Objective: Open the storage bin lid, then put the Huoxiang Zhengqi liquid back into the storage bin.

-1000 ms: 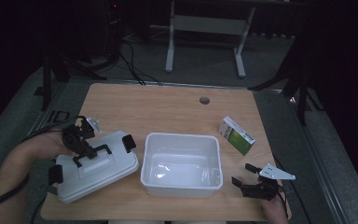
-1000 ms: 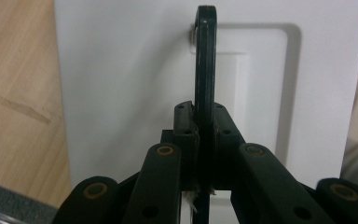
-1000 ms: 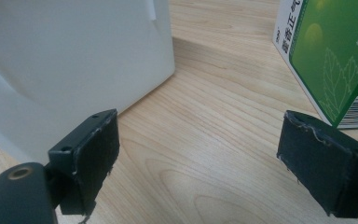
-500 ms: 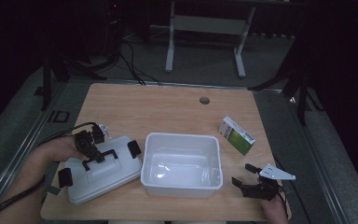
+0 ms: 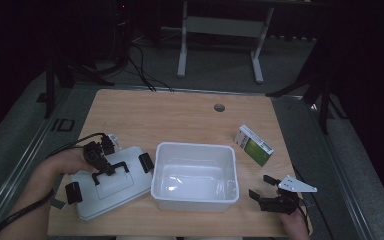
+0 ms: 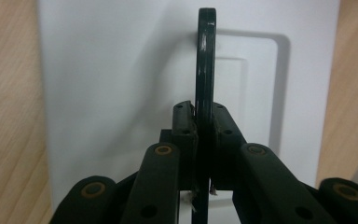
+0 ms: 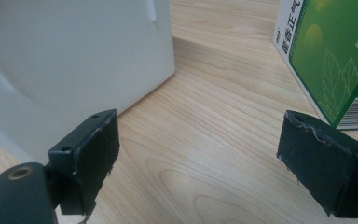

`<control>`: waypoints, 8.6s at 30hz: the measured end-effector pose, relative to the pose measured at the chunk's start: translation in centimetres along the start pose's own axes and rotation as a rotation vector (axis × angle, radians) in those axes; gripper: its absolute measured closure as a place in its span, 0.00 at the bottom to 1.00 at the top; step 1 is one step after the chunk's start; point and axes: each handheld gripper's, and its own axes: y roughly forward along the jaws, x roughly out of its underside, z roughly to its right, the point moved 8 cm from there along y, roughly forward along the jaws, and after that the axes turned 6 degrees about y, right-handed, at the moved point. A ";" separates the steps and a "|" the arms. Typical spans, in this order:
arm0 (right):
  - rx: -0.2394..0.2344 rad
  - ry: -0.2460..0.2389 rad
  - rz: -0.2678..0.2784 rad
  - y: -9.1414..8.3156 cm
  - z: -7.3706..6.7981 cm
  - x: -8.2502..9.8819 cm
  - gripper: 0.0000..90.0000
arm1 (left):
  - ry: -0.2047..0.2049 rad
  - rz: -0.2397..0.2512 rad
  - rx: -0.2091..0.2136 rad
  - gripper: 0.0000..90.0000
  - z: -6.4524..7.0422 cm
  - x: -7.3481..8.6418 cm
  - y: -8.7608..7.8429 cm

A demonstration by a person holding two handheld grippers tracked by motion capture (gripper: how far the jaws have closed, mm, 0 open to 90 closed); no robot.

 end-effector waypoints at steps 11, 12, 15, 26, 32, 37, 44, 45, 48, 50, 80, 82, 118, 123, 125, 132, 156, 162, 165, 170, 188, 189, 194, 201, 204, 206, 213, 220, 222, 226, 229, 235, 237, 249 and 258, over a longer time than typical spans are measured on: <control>-0.006 0.006 -0.002 -0.9 0.3 -0.7 0.14 | -0.042 0.029 -0.066 0.47 -0.6 -0.4 -0.9; -0.005 0.016 -0.003 -1.0 0.4 -0.7 0.14 | -0.042 0.028 -0.057 0.45 -0.5 -0.4 -1.0; -0.003 0.035 -0.015 -1.5 0.8 -0.6 0.14 | -0.044 0.030 -0.055 0.39 -0.5 -0.3 -1.2; 0.006 0.034 -0.239 -2.2 1.2 -0.5 0.12 | -0.057 0.026 -0.039 0.29 -0.2 -0.1 -1.4; 0.078 0.011 -0.344 -2.9 1.7 -1.0 0.12 | -0.050 0.011 -0.046 0.29 0.0 0.1 -1.6; 0.122 0.024 -0.425 -3.4 2.4 -1.2 0.14 | -0.056 0.003 -0.042 0.29 0.0 0.3 -1.5; 0.131 0.003 -0.536 -3.7 3.0 -1.5 0.15 | -0.060 -0.005 -0.041 0.29 0.0 0.6 -1.5; 0.131 -0.003 -0.554 -3.7 3.0 -1.5 0.15 | -0.061 -0.006 -0.040 0.29 0.1 0.6 -1.6; 0.132 -0.012 -0.587 -3.8 3.2 -1.6 0.15 | -0.061 -0.006 -0.039 0.29 0.1 0.6 -1.6; 0.136 -0.009 -0.614 -3.8 3.4 -1.8 0.15 | -0.058 -0.009 -0.037 0.29 0.2 0.6 -1.7; 0.162 -0.109 -0.816 -2.7 5.9 -6.6 0.16 | -0.054 -0.044 -0.034 0.29 0.5 0.9 -1.6; 0.164 -0.113 -0.818 -2.5 6.0 -7.1 0.18 | -0.056 -0.042 -0.032 0.29 0.5 0.9 -1.5; 0.133 -0.116 -0.845 4.5 8.0 -13.4 0.23 | -0.048 -0.060 -0.021 0.29 0.4 0.9 -0.9; 0.150 -0.119 -0.849 5.6 8.4 -13.2 0.27 | -0.046 -0.066 -0.016 0.29 0.5 0.8 -0.6; 0.157 -0.119 -0.861 5.9 8.5 -13.1 0.31 | -0.047 -0.069 -0.017 0.29 0.4 0.8 -0.6; 0.165 -0.134 -0.866 7.0 8.8 -12.5 0.45 | -0.050 -0.074 -0.015 0.29 0.4 1.0 -0.3; 0.187 -0.141 -0.821 7.9 8.9 -11.6 0.70 | -0.053 -0.077 -0.016 0.29 0.5 1.3 -0.1; 0.175 -0.144 -0.828 7.6 8.8 -11.8 0.70 | -0.053 -0.079 -0.015 0.29 0.5 1.3 -0.3; 0.173 -0.151 -0.833 7.3 8.7 -11.9 0.70 | -0.055 -0.076 -0.017 0.29 0.5 1.3 -0.4; 0.158 -0.149 -0.807 6.5 8.6 -12.4 0.70 | -0.056 -0.078 -0.020 0.29 0.5 1.4 -0.5; 0.085 -0.297 -0.787 2.1 4.9 -15.4 0.71 | -0.054 -0.074 -0.024 0.29 0.6 1.1 -0.6; 0.081 -0.307 -0.787 1.8 4.6 -15.7 0.71 | -0.053 -0.076 -0.025 0.29 0.6 1.1 -0.6; 0.068 -0.360 -0.776 0.6 3.2 -17.2 0.71 | -0.056 -0.082 -0.025 0.29 0.6 1.3 -0.6; 0.026 -0.435 -0.741 -0.7 0.6 -19.5 0.71 | -0.056 -0.082 -0.021 0.29 0.7 1.3 -0.6; 0.000 -0.471 -0.737 -1.0 -0.8 -20.1 0.71 | -0.053 -0.079 -0.020 0.29 0.8 1.1 -0.7; -0.017 -0.497 -0.731 -1.1 -1.7 -20.4 0.71 | -0.053 -0.076 -0.021 0.29 0.9 1.0 -0.7; -0.085 -0.549 -0.718 -0.9 -4.8 -20.8 0.71 | -0.056 -0.083 -0.023 0.29 0.9 1.2 -0.7; -0.138 -0.603 -0.702 -0.5 -7.7 -21.1 0.71 | -0.057 -0.089 -0.029 0.29 0.8 1.5 -0.8; -0.158 -0.624 -0.697 -0.4 -8.6 -21.1 0.71 | -0.058 -0.085 -0.028 0.29 0.9 1.5 -0.8; -0.188 -0.662 -0.705 -0.1 -10.4 -20.8 0.71 | -0.061 -0.081 -0.029 0.29 0.9 1.5 -0.9; -0.213 -0.687 -0.711 0.2 -11.5 -20.5 0.71 | -0.057 -0.082 -0.028 0.29 1.0 1.4 -0.9; -0.256 -0.729 -0.713 0.7 -13.4 -19.8 0.71 | -0.052 -0.089 -0.029 0.29 1.0 1.4 -0.9; -0.266 -0.740 -0.722 0.9 -13.9 -19.5 0.71 | -0.052 -0.088 -0.029 0.29 1.0 1.3 -0.9; -0.320 -0.770 -0.749 2.2 -15.7 -17.9 0.71 | -0.055 -0.087 -0.031 0.29 1.0 1.5 -0.8; -0.352 -0.778 -0.763 3.8 -16.7 -16.6 0.71 | -0.052 -0.093 -0.027 0.29 1.0 1.4 -0.6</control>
